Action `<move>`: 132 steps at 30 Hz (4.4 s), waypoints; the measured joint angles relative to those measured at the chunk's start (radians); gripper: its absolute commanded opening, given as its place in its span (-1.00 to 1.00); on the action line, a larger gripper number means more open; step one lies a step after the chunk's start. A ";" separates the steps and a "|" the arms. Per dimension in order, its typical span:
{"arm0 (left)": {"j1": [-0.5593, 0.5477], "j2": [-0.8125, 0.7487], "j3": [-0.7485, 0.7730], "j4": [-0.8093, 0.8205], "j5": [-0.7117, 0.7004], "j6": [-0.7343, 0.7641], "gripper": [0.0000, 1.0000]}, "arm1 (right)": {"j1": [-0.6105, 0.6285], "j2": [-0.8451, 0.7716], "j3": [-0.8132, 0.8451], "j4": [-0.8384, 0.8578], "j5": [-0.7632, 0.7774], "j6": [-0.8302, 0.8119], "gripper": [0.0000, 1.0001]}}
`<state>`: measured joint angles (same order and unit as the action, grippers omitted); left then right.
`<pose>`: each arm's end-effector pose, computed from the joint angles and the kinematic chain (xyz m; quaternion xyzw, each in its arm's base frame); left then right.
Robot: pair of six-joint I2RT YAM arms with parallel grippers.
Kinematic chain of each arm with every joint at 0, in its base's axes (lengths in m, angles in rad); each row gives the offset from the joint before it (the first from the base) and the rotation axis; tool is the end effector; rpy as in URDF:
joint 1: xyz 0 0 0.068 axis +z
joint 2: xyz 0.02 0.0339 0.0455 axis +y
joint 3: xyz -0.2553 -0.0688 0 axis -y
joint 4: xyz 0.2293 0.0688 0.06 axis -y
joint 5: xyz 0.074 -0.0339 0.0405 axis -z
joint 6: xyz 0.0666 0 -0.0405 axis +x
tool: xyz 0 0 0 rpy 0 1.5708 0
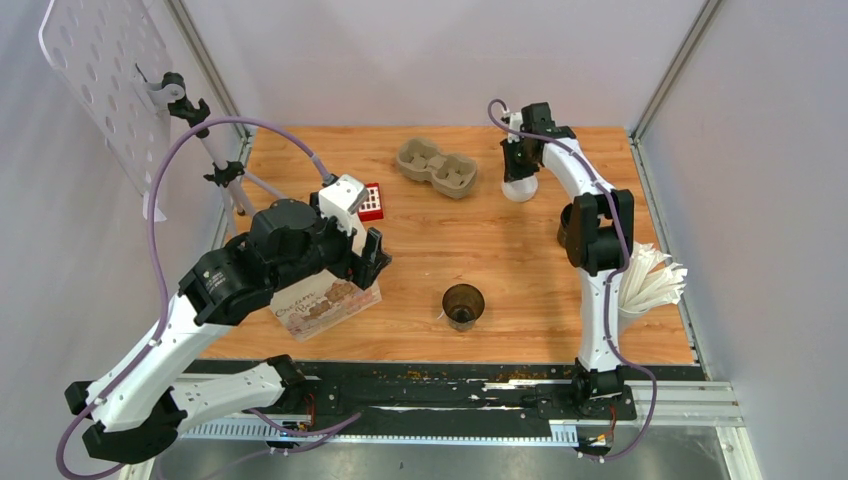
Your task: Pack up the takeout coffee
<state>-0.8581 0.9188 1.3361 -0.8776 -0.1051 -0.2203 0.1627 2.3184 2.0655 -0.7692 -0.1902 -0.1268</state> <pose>0.1204 -0.1286 0.4019 0.2398 0.8145 -0.2320 0.4747 0.4946 0.0940 0.1825 -0.1637 0.9445 0.0962 0.2680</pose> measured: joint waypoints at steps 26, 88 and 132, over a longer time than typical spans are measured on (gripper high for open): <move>0.000 -0.002 -0.008 0.001 0.011 -0.010 0.94 | -0.029 -0.028 0.041 -0.072 -0.017 0.033 -1.00; -0.047 0.076 -0.363 1.086 0.515 0.453 0.86 | 0.334 -1.327 -0.909 0.669 -0.634 1.069 -1.00; -0.197 0.808 0.321 -0.082 0.077 -0.010 0.70 | 0.347 -1.719 -0.831 -0.059 0.330 0.566 1.00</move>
<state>-1.0554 1.7271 1.6569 -0.9596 -0.0277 -0.2306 0.5095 0.5991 1.2343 -0.8284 0.1394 0.4389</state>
